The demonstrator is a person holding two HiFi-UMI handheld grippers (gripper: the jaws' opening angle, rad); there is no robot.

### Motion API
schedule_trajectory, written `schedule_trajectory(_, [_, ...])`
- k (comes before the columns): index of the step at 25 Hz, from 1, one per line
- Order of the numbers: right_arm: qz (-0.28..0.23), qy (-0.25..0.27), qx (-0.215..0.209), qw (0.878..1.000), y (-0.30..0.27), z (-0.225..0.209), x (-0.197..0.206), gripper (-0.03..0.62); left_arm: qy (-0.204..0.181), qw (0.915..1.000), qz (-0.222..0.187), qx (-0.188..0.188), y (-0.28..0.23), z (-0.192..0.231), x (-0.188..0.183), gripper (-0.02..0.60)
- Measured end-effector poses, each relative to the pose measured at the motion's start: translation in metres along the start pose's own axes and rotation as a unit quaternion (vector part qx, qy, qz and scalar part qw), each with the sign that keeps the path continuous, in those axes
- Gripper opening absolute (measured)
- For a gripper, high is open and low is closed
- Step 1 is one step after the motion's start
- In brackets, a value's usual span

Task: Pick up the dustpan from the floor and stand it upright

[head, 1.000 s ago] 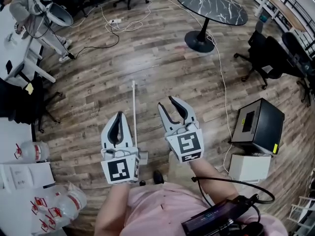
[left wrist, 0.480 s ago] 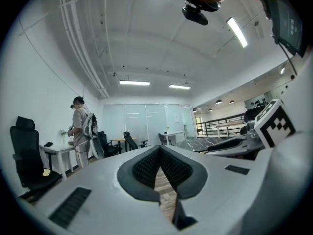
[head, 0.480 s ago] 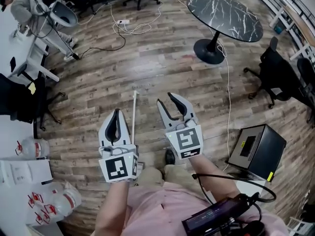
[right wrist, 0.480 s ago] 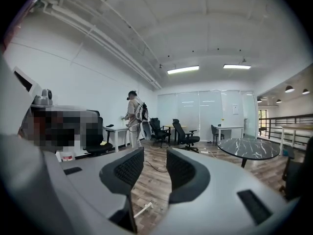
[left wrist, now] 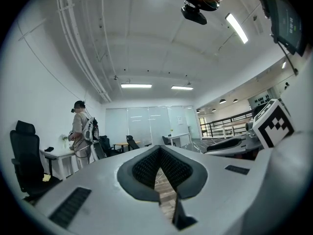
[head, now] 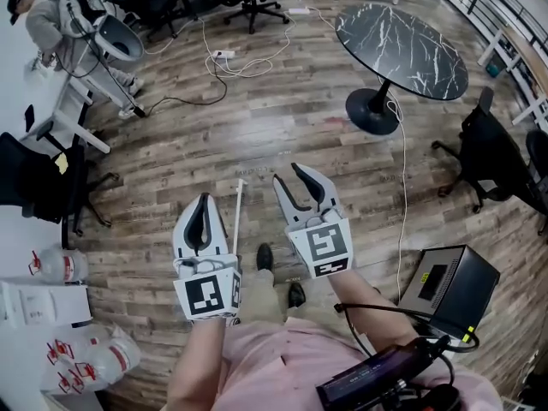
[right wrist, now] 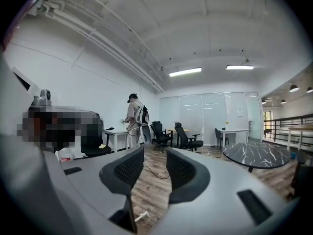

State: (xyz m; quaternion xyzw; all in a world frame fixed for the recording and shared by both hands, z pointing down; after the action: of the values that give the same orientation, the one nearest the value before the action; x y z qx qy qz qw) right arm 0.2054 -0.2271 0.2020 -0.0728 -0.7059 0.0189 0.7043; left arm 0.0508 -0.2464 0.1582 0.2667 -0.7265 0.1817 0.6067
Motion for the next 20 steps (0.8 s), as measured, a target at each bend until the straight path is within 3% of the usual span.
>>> schedule_trajectory(11, [0.048,-0.01,-0.013,0.999,-0.1,-0.013,0.049,0.146,0.035,0.9983,0.043,0.015,-0.085,0.031,0.079,0.009])
schedule_trajectory(20, [0.079,-0.025,-0.012,0.996,-0.197,-0.031,0.127,0.146,0.062,0.9894,0.118,0.06,-0.168,0.043,0.217,0.011])
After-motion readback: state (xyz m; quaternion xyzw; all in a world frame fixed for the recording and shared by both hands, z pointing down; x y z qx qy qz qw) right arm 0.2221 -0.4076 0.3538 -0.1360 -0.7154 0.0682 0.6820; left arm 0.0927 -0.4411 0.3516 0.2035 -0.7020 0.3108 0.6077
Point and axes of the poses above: the fingertips, and each gripper's own axes: y backward along the fingers, z to its left, x out of its underside, the point moved 2 cm from there along y, backward along the fingers, and after that the axes turned 4 degrees about -y, right-handed, at the moved point
